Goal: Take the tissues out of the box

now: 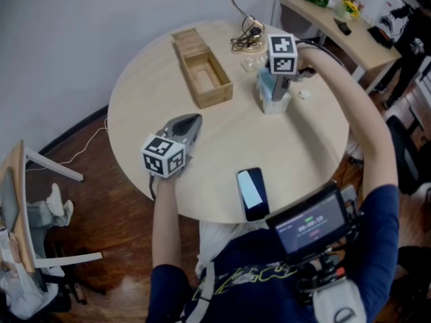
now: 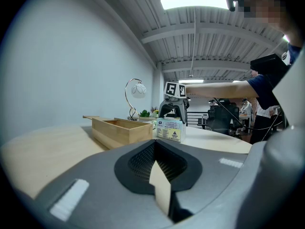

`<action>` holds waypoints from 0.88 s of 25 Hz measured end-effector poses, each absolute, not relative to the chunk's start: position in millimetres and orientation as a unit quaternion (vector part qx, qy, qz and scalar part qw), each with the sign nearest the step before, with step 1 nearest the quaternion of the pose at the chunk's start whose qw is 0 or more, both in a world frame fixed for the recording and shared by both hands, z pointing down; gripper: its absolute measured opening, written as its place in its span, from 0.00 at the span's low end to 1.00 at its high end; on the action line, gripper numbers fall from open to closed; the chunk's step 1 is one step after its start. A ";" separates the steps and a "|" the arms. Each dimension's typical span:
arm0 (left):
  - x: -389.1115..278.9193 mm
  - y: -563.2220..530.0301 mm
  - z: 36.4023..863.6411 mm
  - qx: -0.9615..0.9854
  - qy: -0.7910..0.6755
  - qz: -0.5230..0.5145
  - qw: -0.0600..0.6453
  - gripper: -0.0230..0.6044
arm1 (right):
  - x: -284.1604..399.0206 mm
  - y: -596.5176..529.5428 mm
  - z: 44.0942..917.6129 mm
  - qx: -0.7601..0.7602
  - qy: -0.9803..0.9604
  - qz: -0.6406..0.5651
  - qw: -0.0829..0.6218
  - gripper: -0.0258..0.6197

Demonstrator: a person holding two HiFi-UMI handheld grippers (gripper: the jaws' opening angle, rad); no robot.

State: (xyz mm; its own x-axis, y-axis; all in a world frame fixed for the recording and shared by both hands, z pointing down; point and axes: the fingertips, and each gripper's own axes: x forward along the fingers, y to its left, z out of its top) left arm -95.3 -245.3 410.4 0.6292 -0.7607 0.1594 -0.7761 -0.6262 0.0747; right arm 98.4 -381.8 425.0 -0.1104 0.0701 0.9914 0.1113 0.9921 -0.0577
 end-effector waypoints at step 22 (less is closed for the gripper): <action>-96.9 -243.6 410.4 0.901 -0.425 0.056 0.067 0.04 | 82.0 -369.0 407.5 -0.071 -0.827 -0.148 0.538 0.93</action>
State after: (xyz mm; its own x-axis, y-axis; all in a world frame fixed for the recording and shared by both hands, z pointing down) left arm -96.9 -243.6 410.4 0.6318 -0.7590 0.1570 -0.7739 -0.6292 0.0725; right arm 82.0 -369.0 407.5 -0.4112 -0.0421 0.9106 0.2757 0.9464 0.1683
